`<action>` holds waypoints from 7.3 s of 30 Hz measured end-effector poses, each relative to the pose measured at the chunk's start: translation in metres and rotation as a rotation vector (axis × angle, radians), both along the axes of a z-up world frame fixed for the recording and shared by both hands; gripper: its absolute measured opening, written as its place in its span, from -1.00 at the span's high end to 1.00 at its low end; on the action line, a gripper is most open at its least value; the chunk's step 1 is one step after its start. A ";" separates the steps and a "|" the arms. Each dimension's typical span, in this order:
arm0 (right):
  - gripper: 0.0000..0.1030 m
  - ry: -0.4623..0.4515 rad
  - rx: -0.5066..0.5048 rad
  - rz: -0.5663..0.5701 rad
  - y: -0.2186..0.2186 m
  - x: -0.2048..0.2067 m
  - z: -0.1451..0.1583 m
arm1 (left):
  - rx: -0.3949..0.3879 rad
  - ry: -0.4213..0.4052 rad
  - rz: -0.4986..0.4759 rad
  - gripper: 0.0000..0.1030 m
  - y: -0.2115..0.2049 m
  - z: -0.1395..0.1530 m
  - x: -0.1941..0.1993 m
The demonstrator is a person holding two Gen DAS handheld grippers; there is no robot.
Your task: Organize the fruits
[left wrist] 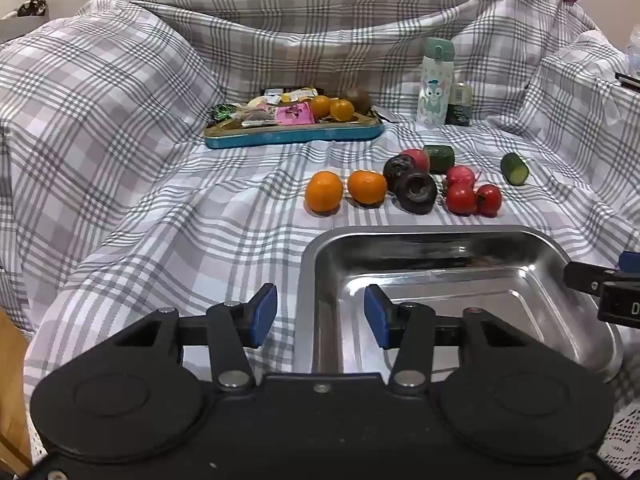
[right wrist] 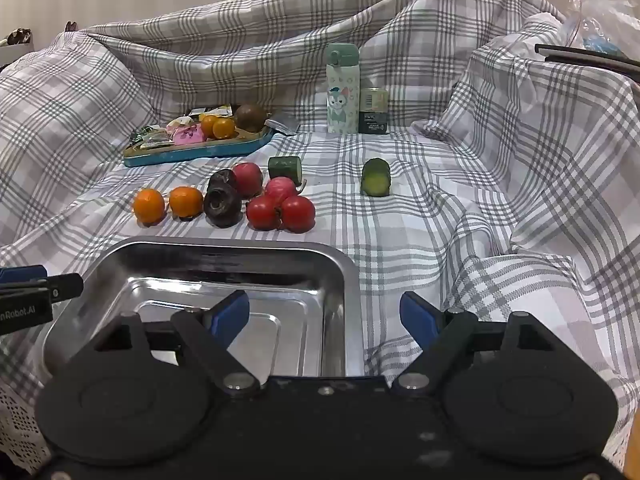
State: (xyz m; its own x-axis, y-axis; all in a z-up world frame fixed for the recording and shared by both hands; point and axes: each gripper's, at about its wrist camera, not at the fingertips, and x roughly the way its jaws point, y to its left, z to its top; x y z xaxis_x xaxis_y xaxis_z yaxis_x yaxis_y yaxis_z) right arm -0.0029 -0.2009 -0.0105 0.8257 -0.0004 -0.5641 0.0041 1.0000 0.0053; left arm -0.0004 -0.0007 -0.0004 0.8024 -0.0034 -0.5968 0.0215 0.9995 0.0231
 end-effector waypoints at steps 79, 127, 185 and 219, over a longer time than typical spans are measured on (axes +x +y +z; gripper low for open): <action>-0.65 -0.010 -0.021 0.007 0.004 -0.001 -0.001 | 0.030 0.004 -0.010 -0.07 -0.005 -0.003 0.001; -0.63 -0.074 -0.124 0.144 0.024 0.014 0.029 | 0.063 -0.051 -0.051 -0.07 -0.013 0.037 0.027; -0.16 0.036 -0.015 0.129 0.007 0.144 -0.008 | -0.086 -0.005 0.143 -0.03 0.043 -0.004 0.146; 0.00 0.154 0.358 0.068 -0.019 0.185 -0.007 | -0.035 0.036 0.073 -0.03 0.032 -0.012 0.149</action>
State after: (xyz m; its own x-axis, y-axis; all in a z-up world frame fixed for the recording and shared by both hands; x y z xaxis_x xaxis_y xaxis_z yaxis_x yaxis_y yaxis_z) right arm 0.1824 -0.2202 -0.0175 0.7229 0.2704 -0.6359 -0.0339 0.9330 0.3582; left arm 0.1484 0.0309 -0.0128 0.7792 0.0332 -0.6259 -0.0514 0.9986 -0.0109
